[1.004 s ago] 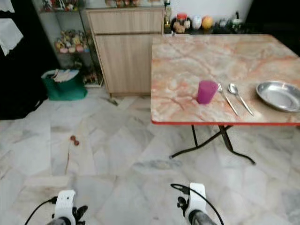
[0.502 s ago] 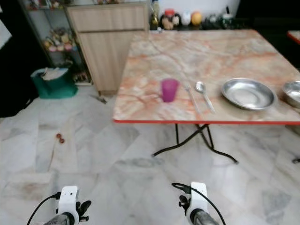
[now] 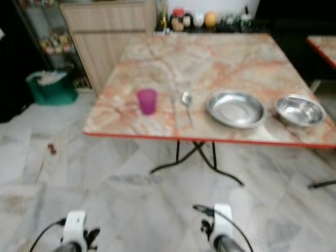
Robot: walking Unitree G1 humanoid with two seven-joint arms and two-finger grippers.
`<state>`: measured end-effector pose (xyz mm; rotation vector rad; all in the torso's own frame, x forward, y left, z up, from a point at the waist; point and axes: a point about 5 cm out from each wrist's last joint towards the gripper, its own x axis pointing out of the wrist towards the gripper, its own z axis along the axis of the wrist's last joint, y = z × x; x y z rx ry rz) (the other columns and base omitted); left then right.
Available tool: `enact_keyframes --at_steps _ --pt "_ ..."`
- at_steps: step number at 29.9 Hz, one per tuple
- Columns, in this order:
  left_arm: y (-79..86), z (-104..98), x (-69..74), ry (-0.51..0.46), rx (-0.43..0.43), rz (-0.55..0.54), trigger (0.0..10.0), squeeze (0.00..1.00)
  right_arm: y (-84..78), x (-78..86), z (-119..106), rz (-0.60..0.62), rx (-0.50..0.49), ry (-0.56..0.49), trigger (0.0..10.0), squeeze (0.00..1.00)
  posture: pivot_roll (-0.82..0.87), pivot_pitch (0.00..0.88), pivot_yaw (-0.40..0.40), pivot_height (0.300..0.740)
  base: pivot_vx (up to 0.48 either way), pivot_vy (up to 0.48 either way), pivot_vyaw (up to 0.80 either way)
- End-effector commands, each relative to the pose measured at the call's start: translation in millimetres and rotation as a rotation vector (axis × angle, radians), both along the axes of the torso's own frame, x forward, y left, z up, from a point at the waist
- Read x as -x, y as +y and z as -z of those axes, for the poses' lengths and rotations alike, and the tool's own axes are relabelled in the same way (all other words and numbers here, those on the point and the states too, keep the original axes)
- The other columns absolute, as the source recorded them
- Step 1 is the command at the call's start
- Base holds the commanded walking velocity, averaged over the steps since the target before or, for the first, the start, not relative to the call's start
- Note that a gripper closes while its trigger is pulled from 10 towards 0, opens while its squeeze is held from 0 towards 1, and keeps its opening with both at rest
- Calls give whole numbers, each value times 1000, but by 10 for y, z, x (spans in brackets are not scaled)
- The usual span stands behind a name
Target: Setting the table
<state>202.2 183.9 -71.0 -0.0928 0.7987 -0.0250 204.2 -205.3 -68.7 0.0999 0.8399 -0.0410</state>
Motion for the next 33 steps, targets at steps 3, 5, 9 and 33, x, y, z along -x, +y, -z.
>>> enact_keyframes --at_steps 3,5,9,33 --pt "108 15 51 16 -25 -19 10000 0 96 12 23 -7 -21 6 10000 0 -56 0 22 740 0 -324 0" --pt "109 16 53 16 -26 -17 10000 0 92 15 24 -6 -21 7 10000 0 -56 0 21 740 0 -298 0" --pt "127 17 61 14 -23 -27 10000 0 80 14 22 -4 -18 7 10000 0 -56 0 21 740 0 -68 0" --pt "115 24 75 14 -19 -23 10000 0 63 62 48 7 -18 29 10000 0 -55 0 21 740 0 0 -500"
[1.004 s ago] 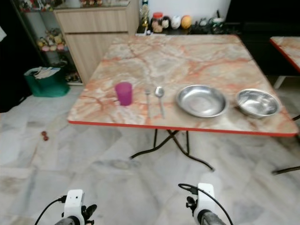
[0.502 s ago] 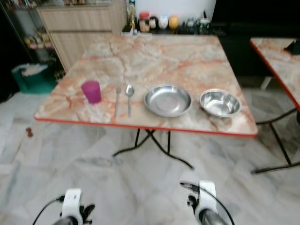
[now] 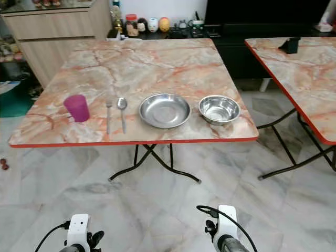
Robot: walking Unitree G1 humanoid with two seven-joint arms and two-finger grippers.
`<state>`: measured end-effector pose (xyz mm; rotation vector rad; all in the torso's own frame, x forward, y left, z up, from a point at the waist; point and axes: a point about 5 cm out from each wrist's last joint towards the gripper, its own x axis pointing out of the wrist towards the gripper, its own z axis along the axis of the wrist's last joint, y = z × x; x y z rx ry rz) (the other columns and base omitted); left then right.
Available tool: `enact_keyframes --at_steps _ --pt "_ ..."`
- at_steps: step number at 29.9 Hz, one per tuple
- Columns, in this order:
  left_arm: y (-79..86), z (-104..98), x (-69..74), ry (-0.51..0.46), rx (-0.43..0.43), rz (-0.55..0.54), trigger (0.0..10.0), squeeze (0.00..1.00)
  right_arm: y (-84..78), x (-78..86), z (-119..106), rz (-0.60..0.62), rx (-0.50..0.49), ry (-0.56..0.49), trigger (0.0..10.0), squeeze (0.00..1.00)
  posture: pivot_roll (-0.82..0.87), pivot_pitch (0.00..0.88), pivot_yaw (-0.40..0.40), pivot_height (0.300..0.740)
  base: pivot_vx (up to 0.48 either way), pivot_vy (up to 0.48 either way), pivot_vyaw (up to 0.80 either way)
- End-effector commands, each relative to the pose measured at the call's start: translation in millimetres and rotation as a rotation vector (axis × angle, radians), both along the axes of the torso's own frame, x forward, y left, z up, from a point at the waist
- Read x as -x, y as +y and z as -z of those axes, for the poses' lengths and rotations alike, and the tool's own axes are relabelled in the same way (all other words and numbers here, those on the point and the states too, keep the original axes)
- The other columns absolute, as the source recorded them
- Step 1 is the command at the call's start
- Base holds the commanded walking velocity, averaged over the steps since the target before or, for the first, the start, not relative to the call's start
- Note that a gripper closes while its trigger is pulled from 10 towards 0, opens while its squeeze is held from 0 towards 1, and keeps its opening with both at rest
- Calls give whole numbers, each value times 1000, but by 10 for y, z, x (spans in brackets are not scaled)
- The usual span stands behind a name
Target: Setting the table
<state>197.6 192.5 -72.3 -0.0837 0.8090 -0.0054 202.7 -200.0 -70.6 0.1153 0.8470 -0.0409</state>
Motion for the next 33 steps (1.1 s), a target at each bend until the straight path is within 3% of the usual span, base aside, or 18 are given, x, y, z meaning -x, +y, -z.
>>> enact_keyframes --at_steps 1,12,20,33 --pt "31 10 30 3 -4 -9 10000 0 8 52 32 1 -4 23 10000 0 -54 0 22 740 0 0 -700" --pt "44 -3 10 -2 -19 6 10000 0 15 42 23 5 -13 4 10000 0 -54 0 25 740 0 -209 -127" --pt "45 3 19 1 -12 -3 10000 0 22 53 33 6 -13 18 10000 0 -54 0 23 740 0 0 -109" --pt "42 7 24 5 -9 -4 10000 0 13 62 36 6 -11 17 10000 0 -54 0 22 740 323 0 -171"
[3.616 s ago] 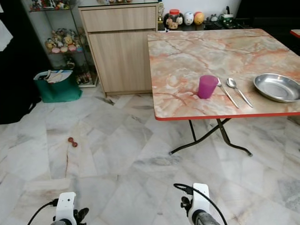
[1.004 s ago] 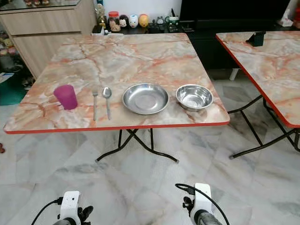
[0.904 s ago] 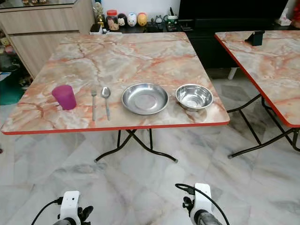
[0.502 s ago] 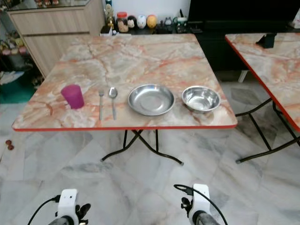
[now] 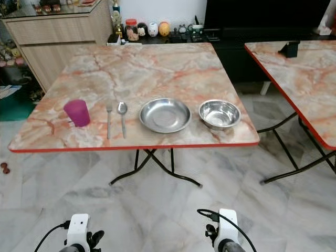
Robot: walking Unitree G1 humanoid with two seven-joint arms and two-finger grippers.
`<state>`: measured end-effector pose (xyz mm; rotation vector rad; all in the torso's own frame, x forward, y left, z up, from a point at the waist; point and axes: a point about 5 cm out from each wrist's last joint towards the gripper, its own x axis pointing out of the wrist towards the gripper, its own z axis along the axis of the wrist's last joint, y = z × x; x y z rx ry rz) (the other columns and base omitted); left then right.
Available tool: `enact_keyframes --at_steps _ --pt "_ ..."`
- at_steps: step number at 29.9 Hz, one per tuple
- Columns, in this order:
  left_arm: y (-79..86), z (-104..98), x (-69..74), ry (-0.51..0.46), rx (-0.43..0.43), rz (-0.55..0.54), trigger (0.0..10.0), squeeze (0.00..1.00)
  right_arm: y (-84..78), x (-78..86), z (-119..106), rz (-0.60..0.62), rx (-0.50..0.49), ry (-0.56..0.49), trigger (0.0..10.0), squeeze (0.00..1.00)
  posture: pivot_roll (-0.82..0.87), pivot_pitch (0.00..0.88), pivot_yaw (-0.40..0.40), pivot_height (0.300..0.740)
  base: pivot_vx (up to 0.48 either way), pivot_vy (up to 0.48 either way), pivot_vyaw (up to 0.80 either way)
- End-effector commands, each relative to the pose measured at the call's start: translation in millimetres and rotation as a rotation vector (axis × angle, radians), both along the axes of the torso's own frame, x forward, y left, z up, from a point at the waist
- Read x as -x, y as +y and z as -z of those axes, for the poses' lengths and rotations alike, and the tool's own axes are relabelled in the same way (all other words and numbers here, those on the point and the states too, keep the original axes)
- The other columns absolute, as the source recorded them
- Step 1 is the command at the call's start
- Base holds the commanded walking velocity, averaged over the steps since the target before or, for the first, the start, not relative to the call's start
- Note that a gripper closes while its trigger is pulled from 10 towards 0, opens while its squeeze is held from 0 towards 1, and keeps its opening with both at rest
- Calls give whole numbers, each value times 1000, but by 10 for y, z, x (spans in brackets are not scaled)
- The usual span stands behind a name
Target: Setting the table
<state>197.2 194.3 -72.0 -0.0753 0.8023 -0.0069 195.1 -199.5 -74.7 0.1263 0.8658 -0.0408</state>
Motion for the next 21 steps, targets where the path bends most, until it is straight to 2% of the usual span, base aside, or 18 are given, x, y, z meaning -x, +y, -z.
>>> enact_keyframes --at_steps 1,8,21 --pt "22 11 21 13 -1 -8 10000 0 7 -12 -4 2 -1 -1 10000 0 -54 0 22 740 334 0 0" --pt "13 30 53 24 -3 -2 10000 0 6 3 3 2 1 3 10000 0 -57 0 24 740 337 0 0" --pt "18 22 61 3 -13 30 10000 0 12 36 20 -7 -1 10 10000 0 -58 0 26 740 0 0 0"
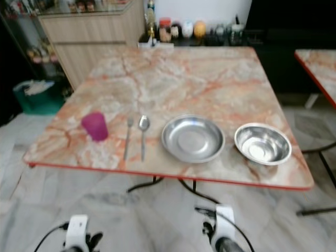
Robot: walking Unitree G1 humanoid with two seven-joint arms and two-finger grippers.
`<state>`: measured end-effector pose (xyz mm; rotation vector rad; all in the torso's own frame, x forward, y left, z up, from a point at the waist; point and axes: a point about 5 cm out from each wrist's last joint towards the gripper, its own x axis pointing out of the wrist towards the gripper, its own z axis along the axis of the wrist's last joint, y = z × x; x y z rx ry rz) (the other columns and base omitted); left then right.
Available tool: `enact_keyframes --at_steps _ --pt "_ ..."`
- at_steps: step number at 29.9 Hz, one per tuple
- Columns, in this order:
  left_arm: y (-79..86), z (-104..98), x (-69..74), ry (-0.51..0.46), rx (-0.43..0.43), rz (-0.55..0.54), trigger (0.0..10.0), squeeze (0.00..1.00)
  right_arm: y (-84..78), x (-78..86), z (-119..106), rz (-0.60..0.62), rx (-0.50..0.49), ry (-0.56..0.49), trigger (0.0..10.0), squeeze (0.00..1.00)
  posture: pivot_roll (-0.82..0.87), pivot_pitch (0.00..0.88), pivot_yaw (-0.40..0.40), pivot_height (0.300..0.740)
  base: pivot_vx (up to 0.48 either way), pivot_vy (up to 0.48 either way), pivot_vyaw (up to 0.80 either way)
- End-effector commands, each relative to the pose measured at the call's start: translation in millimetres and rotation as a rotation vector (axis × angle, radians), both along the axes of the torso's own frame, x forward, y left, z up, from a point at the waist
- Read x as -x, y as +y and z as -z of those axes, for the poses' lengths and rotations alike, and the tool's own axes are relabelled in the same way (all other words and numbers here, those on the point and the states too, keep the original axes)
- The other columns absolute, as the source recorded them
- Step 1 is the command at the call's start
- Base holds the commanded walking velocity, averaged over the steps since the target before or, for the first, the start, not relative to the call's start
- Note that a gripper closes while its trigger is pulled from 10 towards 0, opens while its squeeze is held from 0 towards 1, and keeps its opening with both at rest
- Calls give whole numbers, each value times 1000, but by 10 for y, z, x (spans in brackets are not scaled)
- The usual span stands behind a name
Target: Setting the table
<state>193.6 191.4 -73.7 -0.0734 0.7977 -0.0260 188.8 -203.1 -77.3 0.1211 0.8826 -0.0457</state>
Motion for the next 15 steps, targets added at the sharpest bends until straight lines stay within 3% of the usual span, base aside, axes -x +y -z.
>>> enact_keyframes --at_steps 1,7,15 --pt "47 6 25 8 -19 12 10000 0 48 -27 -6 -8 -7 -7 10000 0 -58 0 26 740 0 0 0" --pt "40 3 33 -11 -10 2 10000 0 51 -8 4 -9 -7 -1 10000 0 -58 0 24 740 0 0 0" --pt "5 13 40 -4 2 5 10000 0 -144 49 -3 15 9 16 10000 0 -58 0 20 740 0 0 0"
